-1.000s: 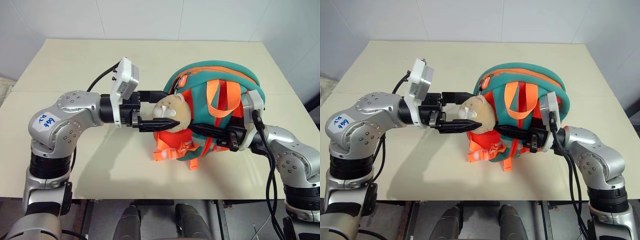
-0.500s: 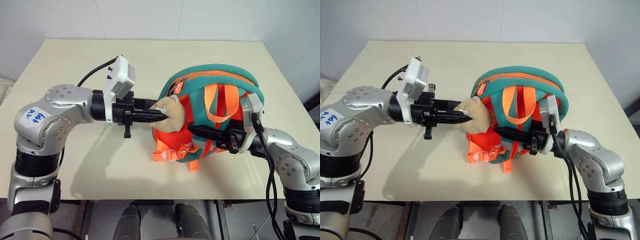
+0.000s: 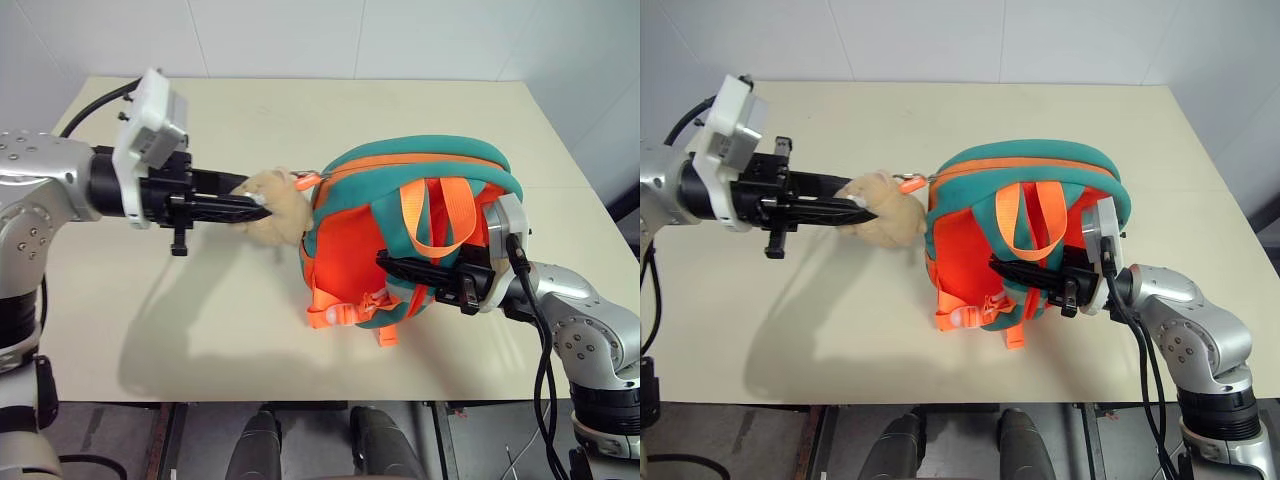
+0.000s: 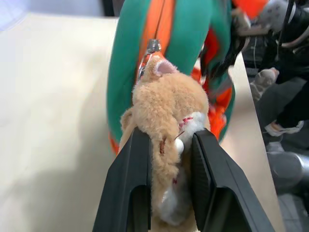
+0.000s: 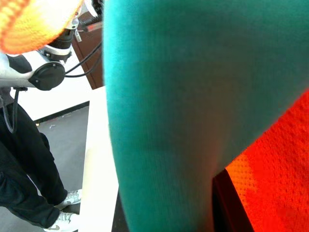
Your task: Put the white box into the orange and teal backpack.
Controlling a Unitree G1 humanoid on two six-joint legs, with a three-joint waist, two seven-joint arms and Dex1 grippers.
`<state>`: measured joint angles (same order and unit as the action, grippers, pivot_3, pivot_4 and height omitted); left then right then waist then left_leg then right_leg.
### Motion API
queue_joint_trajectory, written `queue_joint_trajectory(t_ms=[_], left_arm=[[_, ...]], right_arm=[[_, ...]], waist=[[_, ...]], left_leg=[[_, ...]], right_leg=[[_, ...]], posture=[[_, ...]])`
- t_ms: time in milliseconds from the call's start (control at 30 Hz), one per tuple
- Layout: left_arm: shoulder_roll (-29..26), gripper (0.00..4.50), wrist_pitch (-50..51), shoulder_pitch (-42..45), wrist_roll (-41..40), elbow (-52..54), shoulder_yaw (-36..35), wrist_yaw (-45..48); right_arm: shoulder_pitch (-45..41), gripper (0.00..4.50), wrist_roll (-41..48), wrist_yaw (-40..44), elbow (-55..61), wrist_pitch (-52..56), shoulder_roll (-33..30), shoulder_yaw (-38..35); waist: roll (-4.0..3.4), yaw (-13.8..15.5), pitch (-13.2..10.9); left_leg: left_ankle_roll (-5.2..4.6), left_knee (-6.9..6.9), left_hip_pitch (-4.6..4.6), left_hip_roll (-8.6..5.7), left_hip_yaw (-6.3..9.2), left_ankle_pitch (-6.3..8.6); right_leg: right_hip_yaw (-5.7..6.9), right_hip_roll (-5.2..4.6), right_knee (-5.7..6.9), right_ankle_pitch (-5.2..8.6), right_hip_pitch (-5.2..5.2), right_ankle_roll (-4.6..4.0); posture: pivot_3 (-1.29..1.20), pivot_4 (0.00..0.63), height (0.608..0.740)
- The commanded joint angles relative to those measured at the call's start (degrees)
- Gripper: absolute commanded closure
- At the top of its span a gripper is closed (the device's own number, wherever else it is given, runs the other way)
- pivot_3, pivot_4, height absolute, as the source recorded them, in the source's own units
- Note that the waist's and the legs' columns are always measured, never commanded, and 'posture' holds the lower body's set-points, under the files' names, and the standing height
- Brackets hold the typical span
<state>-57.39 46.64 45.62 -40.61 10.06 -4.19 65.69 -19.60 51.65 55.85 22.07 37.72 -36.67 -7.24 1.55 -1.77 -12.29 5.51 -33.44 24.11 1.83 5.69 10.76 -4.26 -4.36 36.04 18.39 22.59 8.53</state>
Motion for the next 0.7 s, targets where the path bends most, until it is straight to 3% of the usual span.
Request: queue_joint_trajectory(t_ms=[33, 333, 700], left_arm=[[-2.11, 3.83, -4.19, -0.88, 3.96, -5.37, 0.71, 3.8], [-0.39, 3.83, -10.26, 2.48, 10.87, -15.61, 9.15, 12.94], [7.61, 3.86, -20.59, 6.36, 23.54, -25.88, 20.49, 19.67]], right_arm=[[-0.56, 4.5, 0.75, -0.2, 0.96, -0.91, -0.13, -1.67], [-1.24, 4.5, 0.99, -0.01, 0.79, -0.6, -0.04, -1.24], [-1.16, 4.5, 1.32, -0.9, 1.48, -0.32, 0.27, -1.13]], waist=[[0.0, -0.01, 0.0], [0.0, -0.03, 0.0], [0.0, -0.04, 0.0]], left_leg=[[0.0, 0.0, 0.0, 0.0, -0.01, 0.0], [0.0, 0.09, 0.01, 0.01, -0.02, 0.0], [-0.01, 0.08, 0.01, 0.01, -0.01, 0.0]], right_leg=[[-0.01, 0.0, -0.03, 0.0, -0.01, 0.0], [0.0, 0.0, -0.04, 0.0, 0.02, -0.01], [0.0, 0.01, 0.02, 0.0, 0.02, 0.01]], posture=[[0.0, 0.15, 0.74], [0.0, 0.15, 0.74], [0.0, 0.15, 0.74]])
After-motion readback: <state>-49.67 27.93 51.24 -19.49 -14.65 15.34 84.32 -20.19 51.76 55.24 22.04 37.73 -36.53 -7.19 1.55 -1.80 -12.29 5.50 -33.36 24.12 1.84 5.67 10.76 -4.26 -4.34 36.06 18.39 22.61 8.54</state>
